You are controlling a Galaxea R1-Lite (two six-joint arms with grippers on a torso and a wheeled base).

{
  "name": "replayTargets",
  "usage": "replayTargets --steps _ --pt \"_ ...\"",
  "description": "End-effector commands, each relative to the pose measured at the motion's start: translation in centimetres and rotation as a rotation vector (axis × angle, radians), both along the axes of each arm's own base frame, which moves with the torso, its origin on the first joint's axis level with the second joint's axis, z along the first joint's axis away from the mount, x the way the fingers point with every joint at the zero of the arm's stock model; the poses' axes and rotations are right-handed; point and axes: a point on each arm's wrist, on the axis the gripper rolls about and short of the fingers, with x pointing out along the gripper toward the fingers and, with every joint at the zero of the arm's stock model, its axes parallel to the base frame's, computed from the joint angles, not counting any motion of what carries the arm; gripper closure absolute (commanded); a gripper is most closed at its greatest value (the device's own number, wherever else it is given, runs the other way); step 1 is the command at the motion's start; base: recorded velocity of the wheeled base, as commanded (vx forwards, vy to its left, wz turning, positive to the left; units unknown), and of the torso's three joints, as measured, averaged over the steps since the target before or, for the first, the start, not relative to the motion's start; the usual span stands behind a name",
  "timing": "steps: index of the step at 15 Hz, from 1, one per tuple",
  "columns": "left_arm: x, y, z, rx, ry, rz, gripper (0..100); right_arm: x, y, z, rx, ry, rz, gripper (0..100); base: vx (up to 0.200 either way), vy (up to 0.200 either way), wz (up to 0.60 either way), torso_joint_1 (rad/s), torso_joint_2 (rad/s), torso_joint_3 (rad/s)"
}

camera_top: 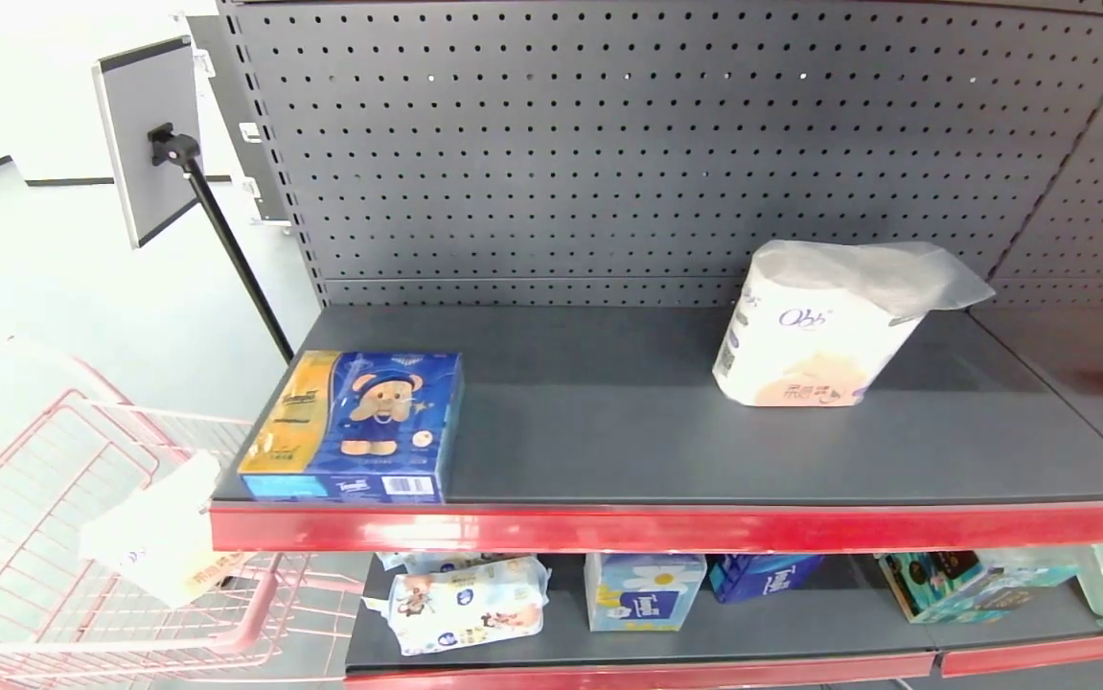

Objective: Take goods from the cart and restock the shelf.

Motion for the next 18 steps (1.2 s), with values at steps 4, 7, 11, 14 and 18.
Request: replayTargets --steps 4,7,11,14,18 --pt "0.01 0.0 -0.01 0.0 0.001 0.0 0 0.0 0.0 0.0 0.0 0.0 0.0 0 0.0 0.2 0.0 -0.001 0.0 0.0" --pt "0.01 0.0 -0.01 0.0 0.001 0.001 0 0.0 0.0 0.0 -0.001 0.0 0.0 0 0.0 0.2 0.0 0.005 0.0 0.002" --pt "0.01 0.0 -0.01 0.0 0.001 0.001 0 0.0 0.0 0.0 -0.001 0.0 0.0 0 0.0 0.2 0.0 0.002 0.0 0.002" --pt "0.01 0.0 -0.01 0.0 0.001 0.0 0 0.0 0.0 0.0 -0.001 0.0 0.0 0 0.0 0.2 0.0 0.001 0.0 0.006" --pt "0.01 0.0 -0.01 -0.002 0.001 0.0 0 0.0 0.0 0.0 -0.001 0.0 0.0 0 0.0 0.2 0.0 0.001 0.0 0.002"
